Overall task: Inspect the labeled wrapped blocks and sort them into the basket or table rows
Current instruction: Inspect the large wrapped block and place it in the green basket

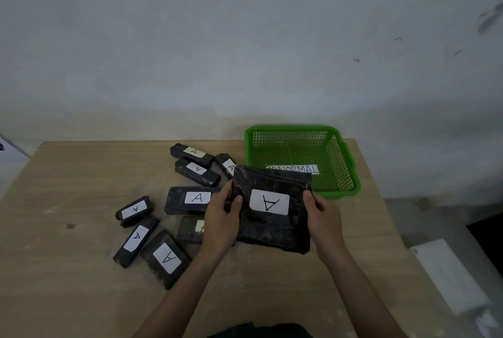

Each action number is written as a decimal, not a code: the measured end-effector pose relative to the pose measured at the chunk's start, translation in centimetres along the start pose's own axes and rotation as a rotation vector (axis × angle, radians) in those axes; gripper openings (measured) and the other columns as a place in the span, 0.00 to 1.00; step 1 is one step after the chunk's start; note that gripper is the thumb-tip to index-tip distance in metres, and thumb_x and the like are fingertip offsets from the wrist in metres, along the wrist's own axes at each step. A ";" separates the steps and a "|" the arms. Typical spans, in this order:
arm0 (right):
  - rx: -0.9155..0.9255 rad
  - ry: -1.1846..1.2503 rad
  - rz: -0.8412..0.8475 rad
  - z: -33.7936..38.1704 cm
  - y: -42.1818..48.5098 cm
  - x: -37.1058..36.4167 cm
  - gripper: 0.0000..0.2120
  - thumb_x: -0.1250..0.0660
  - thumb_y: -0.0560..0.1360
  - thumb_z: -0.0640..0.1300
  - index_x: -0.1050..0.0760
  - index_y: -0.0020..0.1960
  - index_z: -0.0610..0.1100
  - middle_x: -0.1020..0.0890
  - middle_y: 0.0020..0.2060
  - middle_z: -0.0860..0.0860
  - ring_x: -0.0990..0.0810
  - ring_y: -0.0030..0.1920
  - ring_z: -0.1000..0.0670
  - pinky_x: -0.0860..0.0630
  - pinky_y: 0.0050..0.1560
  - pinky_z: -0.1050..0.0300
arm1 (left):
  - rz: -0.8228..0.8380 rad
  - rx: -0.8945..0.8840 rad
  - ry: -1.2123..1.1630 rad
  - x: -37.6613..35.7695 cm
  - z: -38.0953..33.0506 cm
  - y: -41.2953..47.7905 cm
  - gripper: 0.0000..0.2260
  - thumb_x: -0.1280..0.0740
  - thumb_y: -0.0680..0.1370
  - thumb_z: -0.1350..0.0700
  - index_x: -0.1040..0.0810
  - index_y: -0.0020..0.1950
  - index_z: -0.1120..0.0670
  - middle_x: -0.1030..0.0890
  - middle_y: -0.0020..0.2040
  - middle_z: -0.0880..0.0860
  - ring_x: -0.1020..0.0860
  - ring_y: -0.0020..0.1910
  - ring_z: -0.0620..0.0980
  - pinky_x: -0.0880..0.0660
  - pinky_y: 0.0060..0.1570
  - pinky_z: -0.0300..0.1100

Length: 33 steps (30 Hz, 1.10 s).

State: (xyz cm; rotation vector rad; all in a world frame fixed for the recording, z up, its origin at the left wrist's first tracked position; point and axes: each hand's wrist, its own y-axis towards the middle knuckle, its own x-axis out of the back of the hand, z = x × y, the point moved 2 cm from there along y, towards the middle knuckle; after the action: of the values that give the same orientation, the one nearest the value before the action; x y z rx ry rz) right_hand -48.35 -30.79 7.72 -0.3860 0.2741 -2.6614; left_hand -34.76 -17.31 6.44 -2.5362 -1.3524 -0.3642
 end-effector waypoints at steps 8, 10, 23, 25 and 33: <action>-0.065 0.063 -0.157 -1.0 2.7 0.5 0.12 0.33 0.77 0.47 0.18 0.35 0.55 0.17 0.34 0.56 0.18 0.45 0.46 0.21 0.53 0.45 | -0.212 -0.300 0.224 -2.1 -2.4 -0.4 0.20 0.32 0.76 0.57 0.28 0.68 0.57 0.26 0.48 0.48 0.30 0.46 0.39 0.31 0.47 0.30; -0.113 0.103 -0.126 -1.2 3.5 0.2 0.14 0.33 0.77 0.47 0.19 0.33 0.53 0.16 0.35 0.53 0.17 0.45 0.45 0.21 0.54 0.43 | -0.230 -0.313 0.227 -2.1 -2.9 0.3 0.20 0.31 0.76 0.58 0.26 0.67 0.57 0.23 0.50 0.50 0.29 0.48 0.39 0.34 0.49 0.27; -0.126 0.004 0.006 3.3 15.6 1.5 0.15 0.35 0.78 0.41 0.25 0.64 0.42 0.22 0.52 0.48 0.24 0.52 0.49 0.26 0.52 0.54 | 0.286 0.051 0.159 -8.4 -4.3 12.1 0.35 0.30 0.74 0.49 0.44 0.76 0.50 0.38 0.75 0.52 0.36 0.71 0.52 0.36 0.68 0.47; -0.148 -0.068 0.039 2.9 17.9 1.5 0.16 0.36 0.78 0.41 0.27 0.66 0.41 0.24 0.52 0.49 0.25 0.51 0.50 0.27 0.50 0.56 | 0.348 0.108 0.177 -10.5 -3.6 13.8 0.36 0.29 0.74 0.50 0.45 0.76 0.50 0.38 0.74 0.53 0.36 0.70 0.53 0.35 0.67 0.47; -0.198 -0.365 0.088 -1.0 24.3 2.5 0.11 0.35 0.77 0.41 0.23 0.59 0.43 0.19 0.55 0.46 0.23 0.48 0.48 0.26 0.51 0.55 | 0.482 0.171 0.214 -17.2 -0.7 17.1 0.37 0.26 0.71 0.56 0.42 0.75 0.52 0.34 0.70 0.56 0.33 0.68 0.54 0.35 0.69 0.48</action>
State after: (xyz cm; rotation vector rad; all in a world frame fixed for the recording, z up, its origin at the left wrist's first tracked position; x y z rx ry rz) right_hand -41.35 -53.30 1.22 -0.8869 0.4286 -2.4254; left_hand -29.83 -40.09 -0.18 -2.4867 -0.6377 -0.3870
